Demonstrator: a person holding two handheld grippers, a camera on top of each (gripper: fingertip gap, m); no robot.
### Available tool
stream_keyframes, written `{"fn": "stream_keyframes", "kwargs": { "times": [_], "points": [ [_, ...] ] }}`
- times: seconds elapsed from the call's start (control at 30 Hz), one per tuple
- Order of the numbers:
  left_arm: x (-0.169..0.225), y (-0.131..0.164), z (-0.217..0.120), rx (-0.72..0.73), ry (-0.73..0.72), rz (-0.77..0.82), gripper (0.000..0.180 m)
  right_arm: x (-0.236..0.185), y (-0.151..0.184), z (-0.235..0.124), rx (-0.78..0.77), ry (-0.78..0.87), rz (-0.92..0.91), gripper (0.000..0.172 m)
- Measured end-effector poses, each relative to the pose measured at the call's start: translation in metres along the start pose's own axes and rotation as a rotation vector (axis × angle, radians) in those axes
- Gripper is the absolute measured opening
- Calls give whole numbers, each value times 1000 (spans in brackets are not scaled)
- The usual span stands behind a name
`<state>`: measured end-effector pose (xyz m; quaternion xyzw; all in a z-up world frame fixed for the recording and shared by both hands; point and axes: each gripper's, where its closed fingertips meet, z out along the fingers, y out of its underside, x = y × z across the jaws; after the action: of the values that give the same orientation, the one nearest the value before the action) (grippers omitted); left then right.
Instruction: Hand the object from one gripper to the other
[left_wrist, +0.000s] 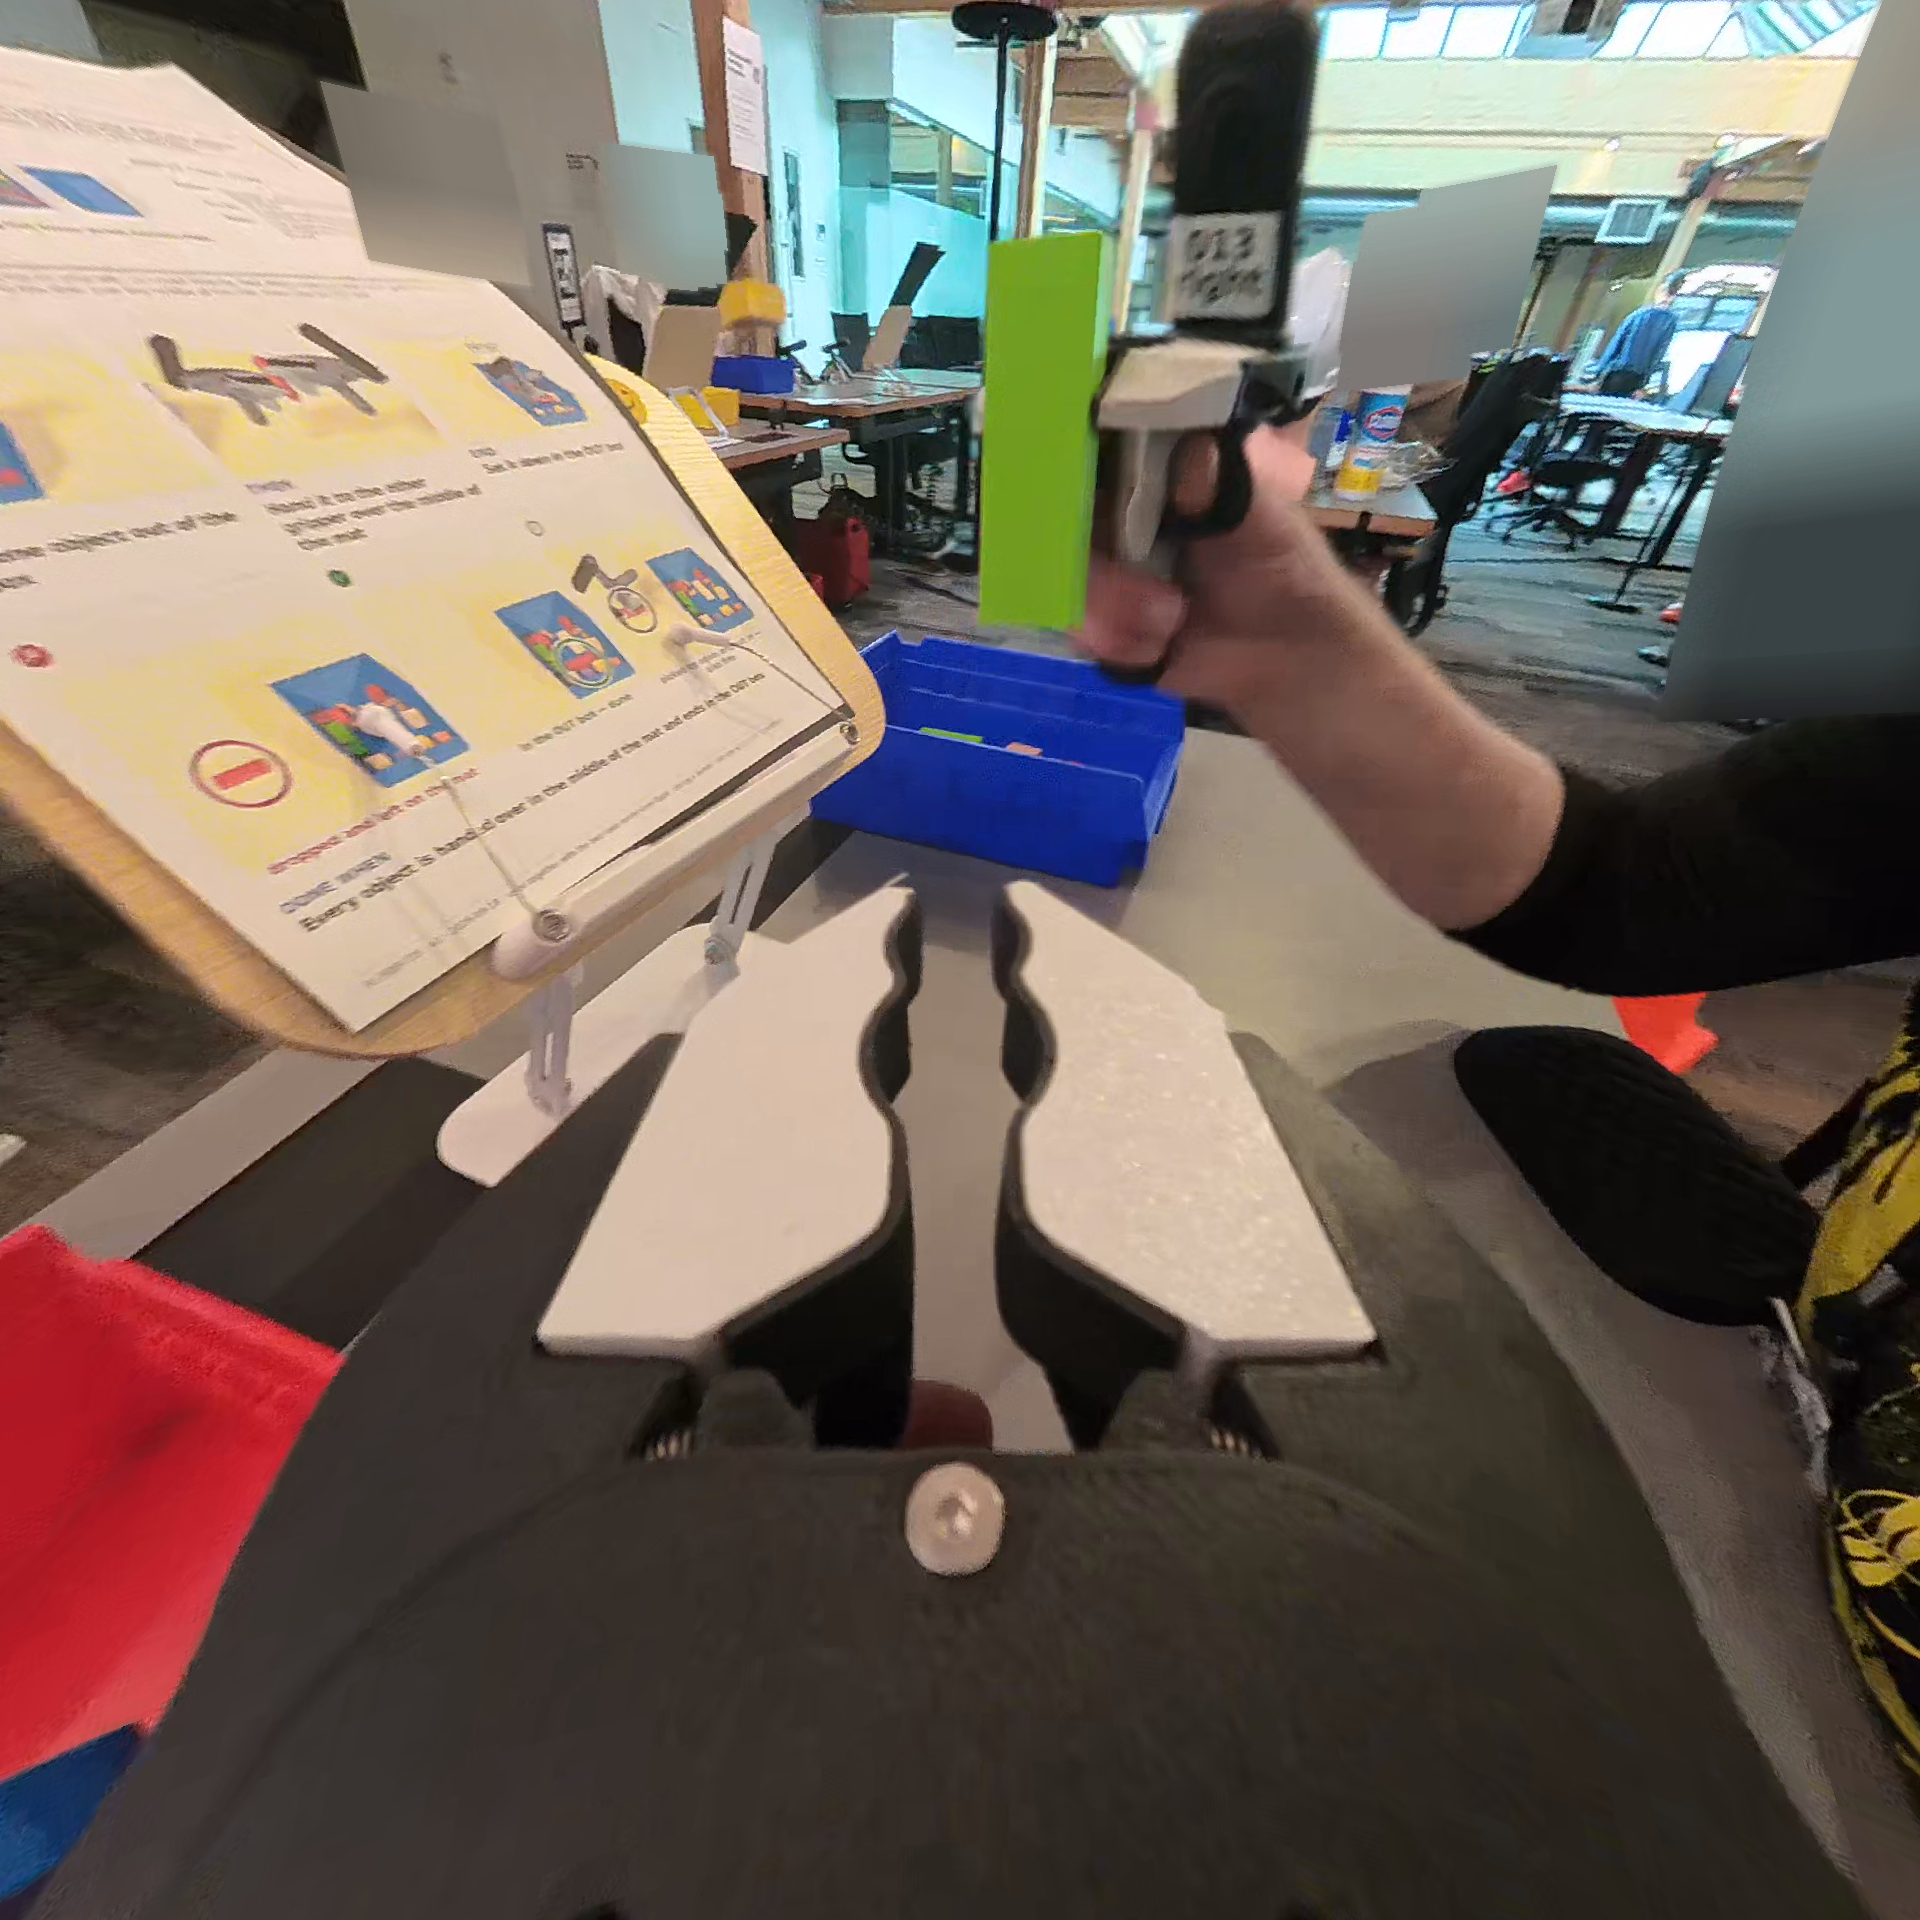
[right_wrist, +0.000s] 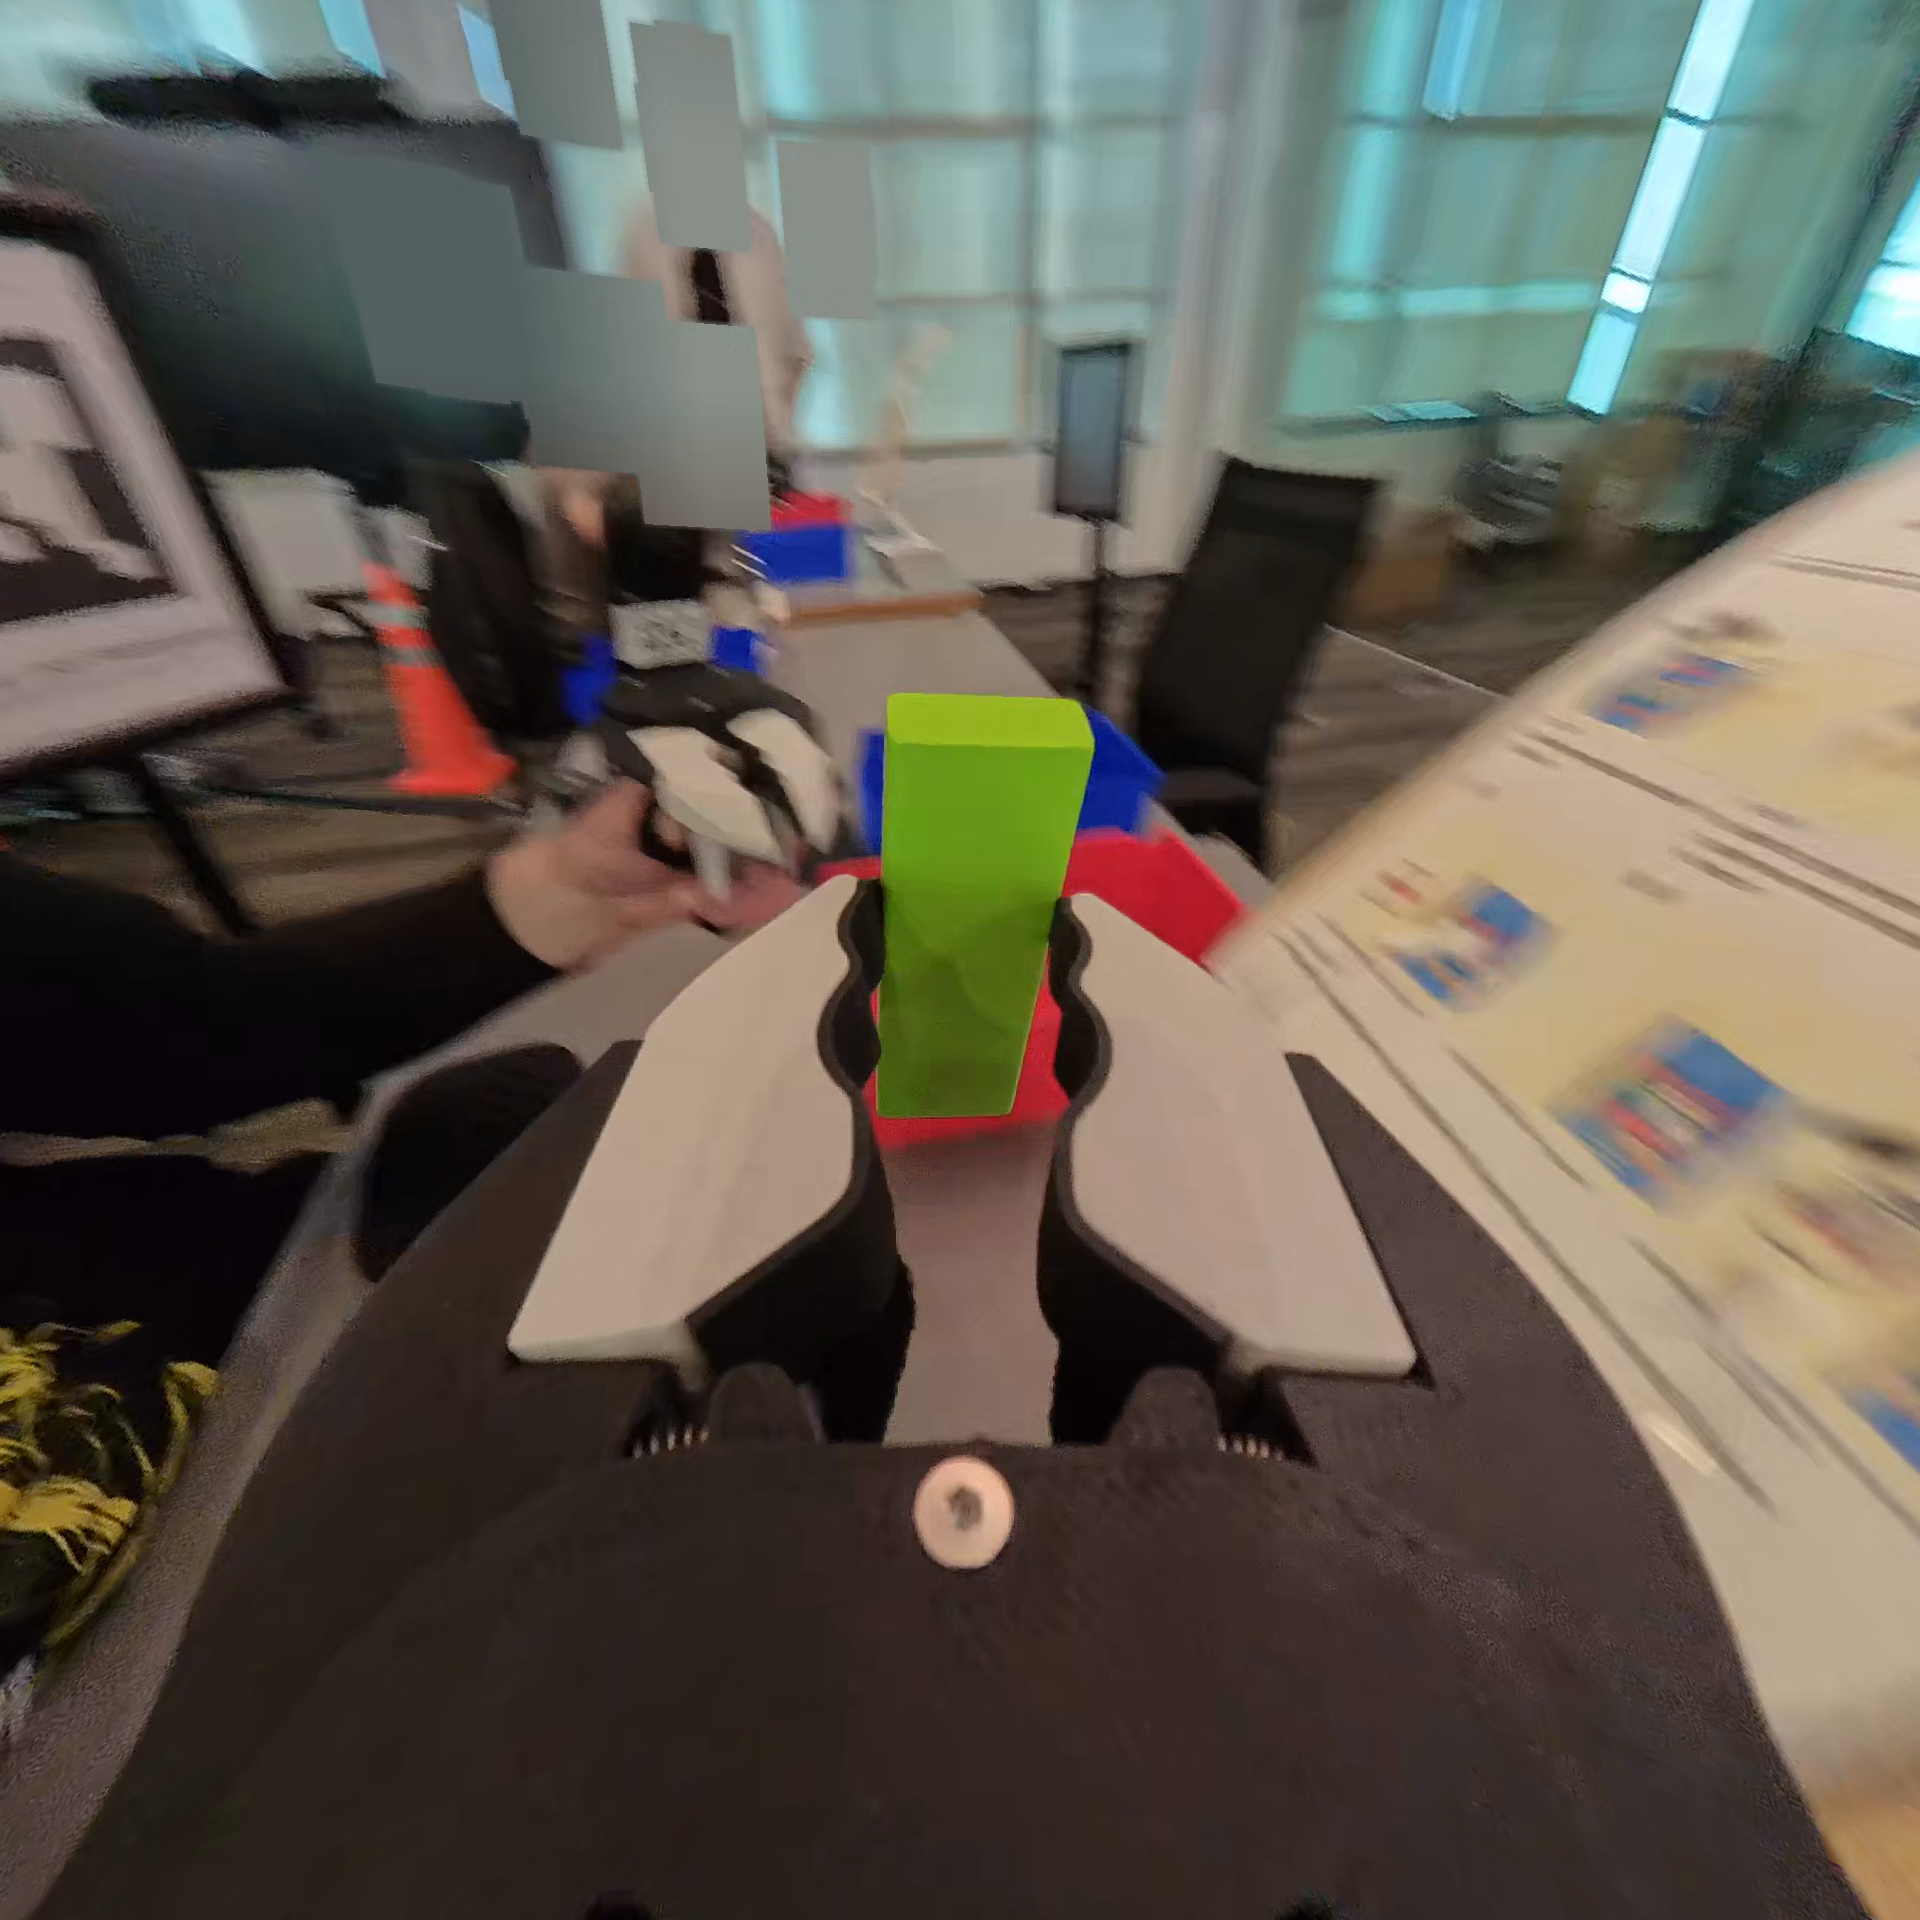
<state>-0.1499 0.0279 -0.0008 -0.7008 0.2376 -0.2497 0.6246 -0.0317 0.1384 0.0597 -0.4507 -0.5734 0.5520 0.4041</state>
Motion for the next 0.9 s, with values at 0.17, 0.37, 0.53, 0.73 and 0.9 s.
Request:
{"fn": "stream_keyframes", "kwargs": {
  "times": [0.17, 0.37, 0.53, 0.73, 0.9],
  "points": [
    [-6, 10, -20, -13, -43, -9, 0, 79, 49, -145, -258, 474, 117, 29],
    [-8, 20, -33, -12, -64, -31, 0, 120, 169, -229, -502, 693, 410, 29],
    [-7, 26, -42, -45, -88, -11, 0, 133, 246, -251, -640, 770, 562, 29],
    [-14, 30, -56, -36, -110, -26, 0, 135, 299, -254, -857, 773, 647, 29],
    [-18, 36, -59, -42, -111, -38, 0, 142, 311, -258, -988, 813, 655, 29]
  ]
}}
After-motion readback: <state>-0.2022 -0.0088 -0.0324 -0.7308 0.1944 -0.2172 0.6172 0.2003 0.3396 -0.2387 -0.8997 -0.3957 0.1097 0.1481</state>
